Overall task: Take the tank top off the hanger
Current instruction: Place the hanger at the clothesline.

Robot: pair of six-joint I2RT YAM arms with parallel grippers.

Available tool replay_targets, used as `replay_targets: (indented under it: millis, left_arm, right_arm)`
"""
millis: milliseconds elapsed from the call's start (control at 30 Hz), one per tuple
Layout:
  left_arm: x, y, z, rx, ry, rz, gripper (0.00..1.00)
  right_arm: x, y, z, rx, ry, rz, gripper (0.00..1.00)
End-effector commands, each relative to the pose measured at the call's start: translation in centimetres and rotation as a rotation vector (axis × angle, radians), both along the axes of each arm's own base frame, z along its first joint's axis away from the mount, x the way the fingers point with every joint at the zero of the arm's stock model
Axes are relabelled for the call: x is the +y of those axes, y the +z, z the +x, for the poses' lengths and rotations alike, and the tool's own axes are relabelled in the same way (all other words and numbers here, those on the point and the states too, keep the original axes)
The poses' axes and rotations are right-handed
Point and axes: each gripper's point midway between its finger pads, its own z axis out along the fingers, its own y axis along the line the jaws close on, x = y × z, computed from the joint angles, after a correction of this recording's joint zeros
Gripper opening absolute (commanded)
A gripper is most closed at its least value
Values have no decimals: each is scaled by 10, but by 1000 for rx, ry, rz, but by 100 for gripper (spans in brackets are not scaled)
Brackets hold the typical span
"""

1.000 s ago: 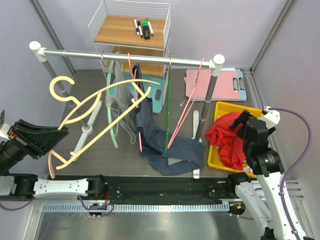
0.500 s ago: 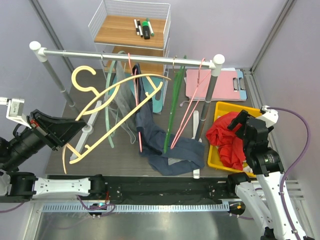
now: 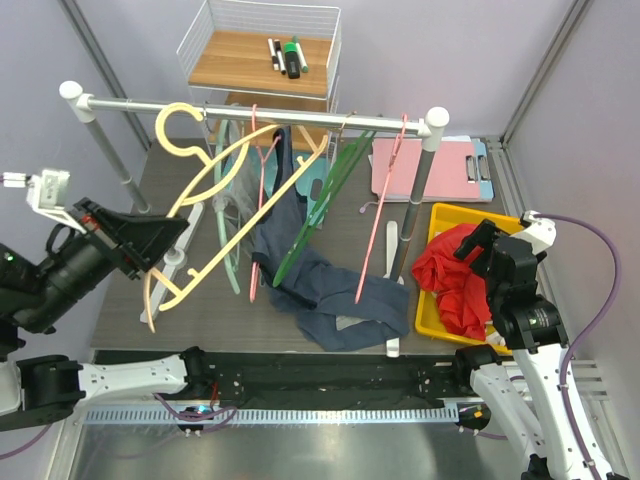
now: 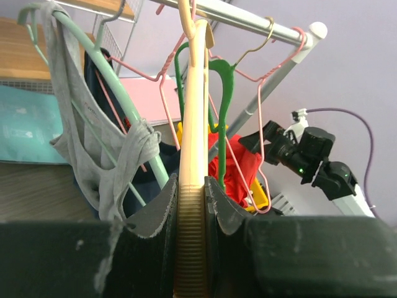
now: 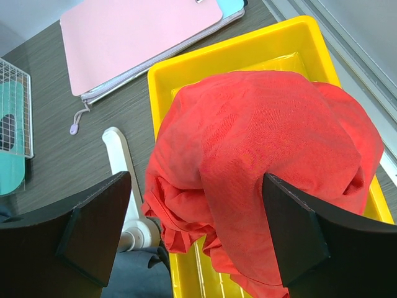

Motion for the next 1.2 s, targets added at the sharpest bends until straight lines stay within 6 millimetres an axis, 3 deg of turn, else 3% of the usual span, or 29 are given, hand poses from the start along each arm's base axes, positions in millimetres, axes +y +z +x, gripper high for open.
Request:
replay_targets:
  millis: [0,333,700,1167]
  left_arm:
    - [-26,9,6,10,-21,-13,0]
    - [-67,12,19,30,-45,31,0]
    - [-77,12,43,39,69,72,0]
    - [-119,-6,60,17,70,166,0]
  right_arm:
    - [1,19,5,-71,8,6,91]
    - [3,18,5,-69,16,7,91]
    - [3,18,6,-74,17,5,91]
    - [4,19,7,-81,26,9,91]
